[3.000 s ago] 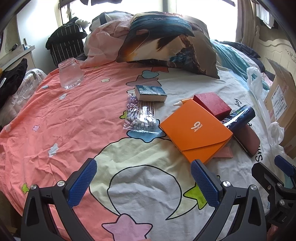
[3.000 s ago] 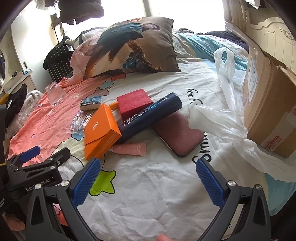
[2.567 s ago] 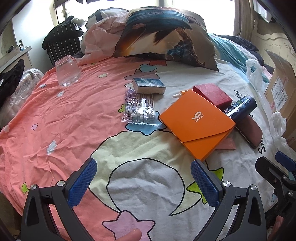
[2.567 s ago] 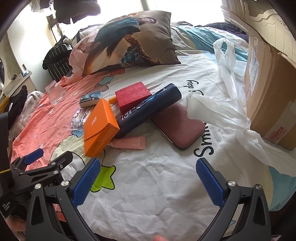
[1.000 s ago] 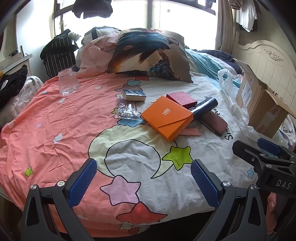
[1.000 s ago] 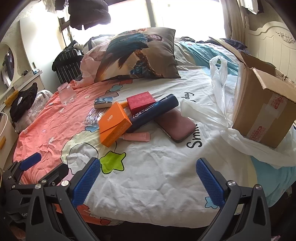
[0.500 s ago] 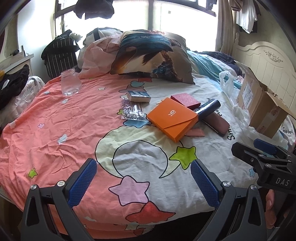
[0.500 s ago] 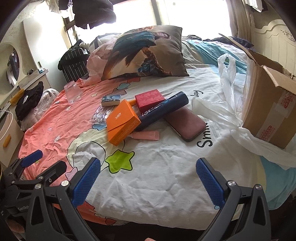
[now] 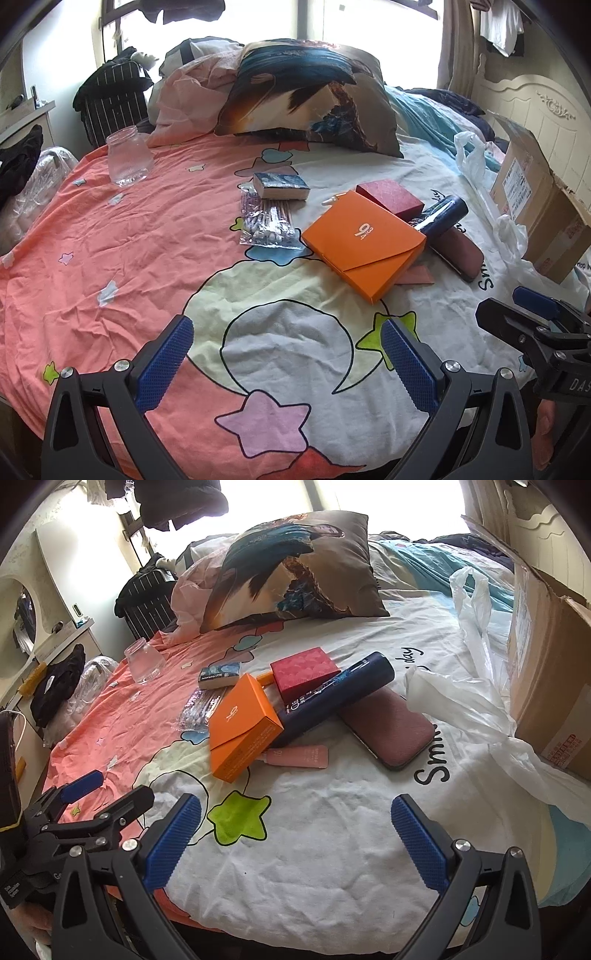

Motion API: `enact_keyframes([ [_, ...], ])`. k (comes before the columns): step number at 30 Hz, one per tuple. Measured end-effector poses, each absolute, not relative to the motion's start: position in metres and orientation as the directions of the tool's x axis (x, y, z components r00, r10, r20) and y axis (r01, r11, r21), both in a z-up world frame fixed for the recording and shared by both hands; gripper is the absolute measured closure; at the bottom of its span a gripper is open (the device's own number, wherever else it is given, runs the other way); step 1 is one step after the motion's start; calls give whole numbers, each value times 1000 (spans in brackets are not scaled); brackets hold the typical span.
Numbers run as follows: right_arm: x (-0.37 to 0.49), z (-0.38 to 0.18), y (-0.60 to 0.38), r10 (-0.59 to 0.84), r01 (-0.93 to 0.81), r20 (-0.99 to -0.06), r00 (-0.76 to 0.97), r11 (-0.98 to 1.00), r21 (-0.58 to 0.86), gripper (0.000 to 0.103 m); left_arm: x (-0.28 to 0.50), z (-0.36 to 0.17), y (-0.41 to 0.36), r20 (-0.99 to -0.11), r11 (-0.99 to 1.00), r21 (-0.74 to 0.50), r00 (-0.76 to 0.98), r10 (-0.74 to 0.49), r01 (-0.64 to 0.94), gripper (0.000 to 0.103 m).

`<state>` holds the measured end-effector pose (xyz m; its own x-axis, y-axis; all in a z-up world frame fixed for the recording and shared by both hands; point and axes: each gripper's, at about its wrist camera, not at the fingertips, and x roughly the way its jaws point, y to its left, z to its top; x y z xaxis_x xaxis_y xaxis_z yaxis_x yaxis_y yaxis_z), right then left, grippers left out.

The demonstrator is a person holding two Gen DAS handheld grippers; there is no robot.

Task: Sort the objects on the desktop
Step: 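Move both grippers toward the orange box and cotton swab bag, then grasp the cotton swab bag with the left gripper while the right gripper approaches the orange box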

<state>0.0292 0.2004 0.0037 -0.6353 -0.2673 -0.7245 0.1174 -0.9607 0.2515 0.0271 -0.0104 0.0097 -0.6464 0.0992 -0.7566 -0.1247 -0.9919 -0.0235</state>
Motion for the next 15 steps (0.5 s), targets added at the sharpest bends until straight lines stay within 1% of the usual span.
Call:
enact_keyframes([
  [4, 19, -1, 197, -328, 150, -723, -608, -942, 301, 0, 14, 5, -7, -769, -988, -45, -626, 130, -149, 0],
  [7, 10, -5, 195, -345, 157, -730, -591, -936, 315, 1, 5, 2, -8, -774, -987, -50, -618, 134, -152, 0],
  [15, -12, -14, 201, -444, 142, -706, -552, -884, 445, 1, -21, -3, -9, -792, -986, -44, -596, 132, -161, 0],
])
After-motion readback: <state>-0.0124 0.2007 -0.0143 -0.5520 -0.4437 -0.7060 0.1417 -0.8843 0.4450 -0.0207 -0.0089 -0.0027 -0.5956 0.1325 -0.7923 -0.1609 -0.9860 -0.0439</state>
